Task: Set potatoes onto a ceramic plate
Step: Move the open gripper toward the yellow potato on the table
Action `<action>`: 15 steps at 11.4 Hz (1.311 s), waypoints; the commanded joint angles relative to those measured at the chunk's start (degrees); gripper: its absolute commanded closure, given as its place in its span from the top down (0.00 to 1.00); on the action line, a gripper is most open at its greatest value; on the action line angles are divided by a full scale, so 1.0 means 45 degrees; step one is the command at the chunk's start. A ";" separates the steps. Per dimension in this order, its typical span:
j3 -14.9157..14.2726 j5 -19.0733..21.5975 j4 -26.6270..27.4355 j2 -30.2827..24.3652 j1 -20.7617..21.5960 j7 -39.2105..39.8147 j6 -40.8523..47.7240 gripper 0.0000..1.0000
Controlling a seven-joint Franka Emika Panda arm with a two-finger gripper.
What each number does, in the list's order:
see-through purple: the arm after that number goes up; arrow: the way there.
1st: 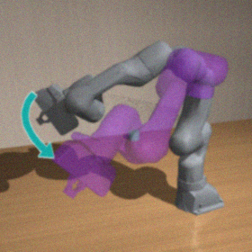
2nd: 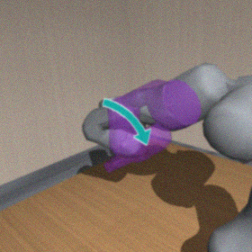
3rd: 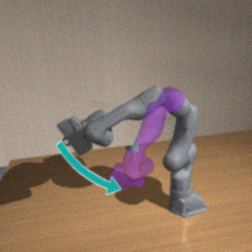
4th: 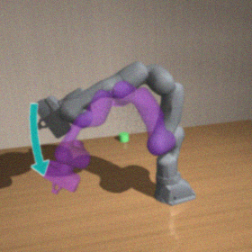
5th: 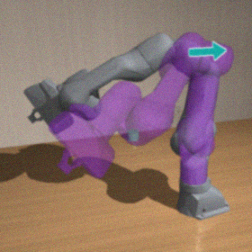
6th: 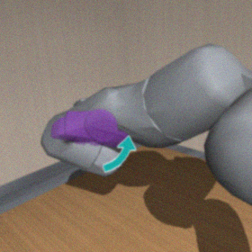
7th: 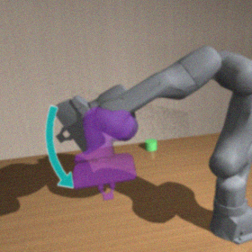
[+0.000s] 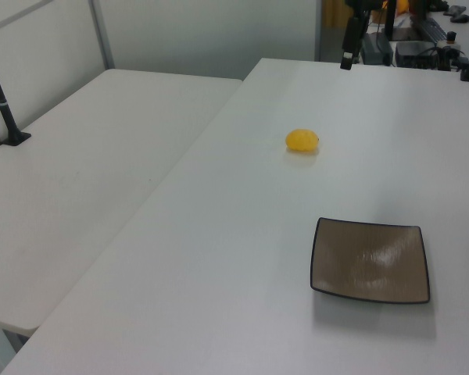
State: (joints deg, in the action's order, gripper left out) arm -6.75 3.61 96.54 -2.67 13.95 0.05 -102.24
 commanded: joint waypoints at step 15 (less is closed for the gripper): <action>-0.0982 0.0115 -0.3738 0.4750 -0.1244 0.1863 -0.1906 1.00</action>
State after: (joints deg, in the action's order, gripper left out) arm -10.79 3.60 82.04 14.48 9.09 6.30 -107.82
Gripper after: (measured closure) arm 0.000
